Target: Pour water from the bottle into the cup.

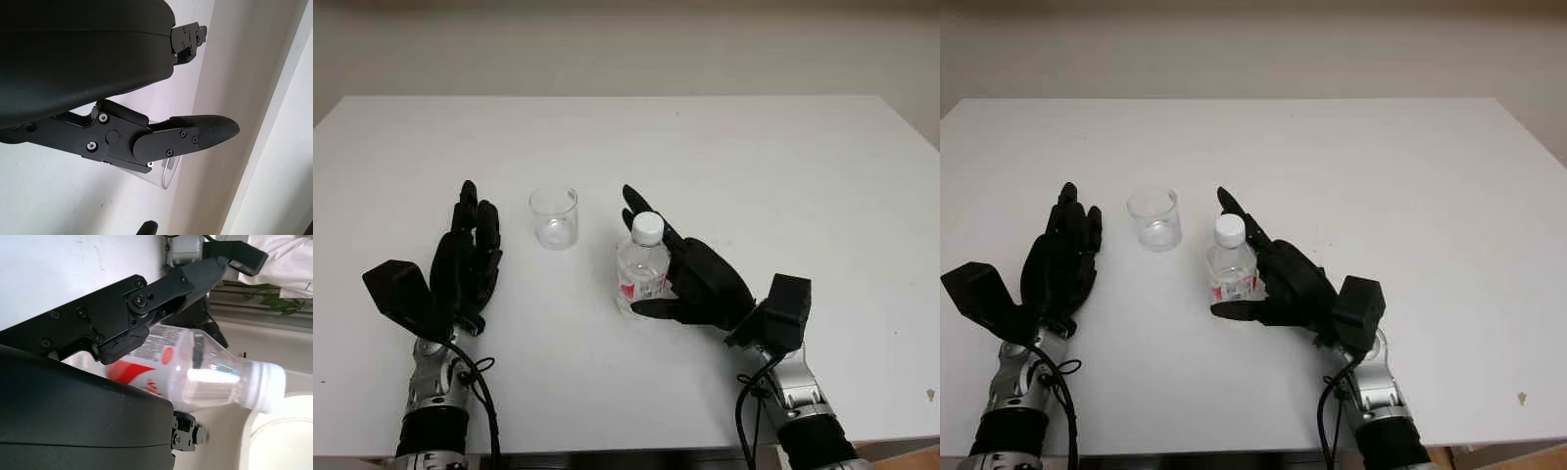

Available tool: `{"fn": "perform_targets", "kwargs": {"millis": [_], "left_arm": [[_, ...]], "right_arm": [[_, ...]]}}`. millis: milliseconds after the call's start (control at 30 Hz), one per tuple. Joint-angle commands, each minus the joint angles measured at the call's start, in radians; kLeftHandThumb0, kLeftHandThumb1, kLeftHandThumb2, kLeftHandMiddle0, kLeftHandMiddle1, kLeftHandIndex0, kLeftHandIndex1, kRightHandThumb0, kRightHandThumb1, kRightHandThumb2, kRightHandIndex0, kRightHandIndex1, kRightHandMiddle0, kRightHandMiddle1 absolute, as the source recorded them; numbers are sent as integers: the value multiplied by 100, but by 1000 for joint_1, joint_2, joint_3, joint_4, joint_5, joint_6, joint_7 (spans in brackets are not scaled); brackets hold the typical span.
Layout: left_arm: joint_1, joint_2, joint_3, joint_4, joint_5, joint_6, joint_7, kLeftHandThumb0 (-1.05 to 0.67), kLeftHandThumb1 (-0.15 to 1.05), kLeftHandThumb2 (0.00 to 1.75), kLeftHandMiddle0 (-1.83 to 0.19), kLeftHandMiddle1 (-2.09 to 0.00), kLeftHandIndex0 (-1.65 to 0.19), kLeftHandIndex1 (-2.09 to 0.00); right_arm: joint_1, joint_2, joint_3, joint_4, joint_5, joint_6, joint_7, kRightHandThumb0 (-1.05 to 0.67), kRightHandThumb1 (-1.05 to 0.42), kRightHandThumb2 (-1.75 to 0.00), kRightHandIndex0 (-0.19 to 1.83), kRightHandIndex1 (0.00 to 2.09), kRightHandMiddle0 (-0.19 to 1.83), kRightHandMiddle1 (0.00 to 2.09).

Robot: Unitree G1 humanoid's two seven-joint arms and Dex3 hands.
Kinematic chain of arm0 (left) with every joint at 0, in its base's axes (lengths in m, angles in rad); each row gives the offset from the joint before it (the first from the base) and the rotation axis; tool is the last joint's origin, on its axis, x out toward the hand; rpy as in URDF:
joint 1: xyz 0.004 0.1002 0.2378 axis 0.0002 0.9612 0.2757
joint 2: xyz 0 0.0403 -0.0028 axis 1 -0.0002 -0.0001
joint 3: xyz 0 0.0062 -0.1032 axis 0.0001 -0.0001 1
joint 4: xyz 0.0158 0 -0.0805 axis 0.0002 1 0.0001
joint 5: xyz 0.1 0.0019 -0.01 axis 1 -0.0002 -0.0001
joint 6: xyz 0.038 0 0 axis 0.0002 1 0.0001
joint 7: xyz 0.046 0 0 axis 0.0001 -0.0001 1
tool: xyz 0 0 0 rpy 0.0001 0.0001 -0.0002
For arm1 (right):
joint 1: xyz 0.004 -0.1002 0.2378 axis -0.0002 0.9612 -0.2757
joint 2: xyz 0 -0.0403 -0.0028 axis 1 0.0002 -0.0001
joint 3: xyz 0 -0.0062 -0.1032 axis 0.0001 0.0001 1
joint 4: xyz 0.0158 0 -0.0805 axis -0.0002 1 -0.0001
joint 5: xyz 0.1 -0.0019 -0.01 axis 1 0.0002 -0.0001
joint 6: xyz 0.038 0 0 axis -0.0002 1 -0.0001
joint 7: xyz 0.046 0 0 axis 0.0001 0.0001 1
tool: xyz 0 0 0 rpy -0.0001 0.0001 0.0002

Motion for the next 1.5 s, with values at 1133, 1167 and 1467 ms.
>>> {"fn": "perform_targets", "kwargs": {"millis": [1133, 1167, 1467], "left_arm": [[38, -5, -2, 6, 1, 20, -9, -69, 105, 53, 15, -6, 16, -6], [38, -5, -2, 7, 1, 19, -10, -69, 105, 53, 15, -6, 16, -6], [36, -8, -6, 3, 7, 17, 1, -68, 105, 54, 14, -6, 17, -6]], "right_arm": [[-118, 93, -1, 17, -201, 48, -404, -40, -105, -47, 183, 209, 168, 209], [-141, 95, -4, 35, -214, 42, -429, -39, -105, -48, 183, 209, 169, 209], [-463, 58, -21, 403, -346, -45, -611, -30, -105, -47, 183, 209, 153, 209]]}}
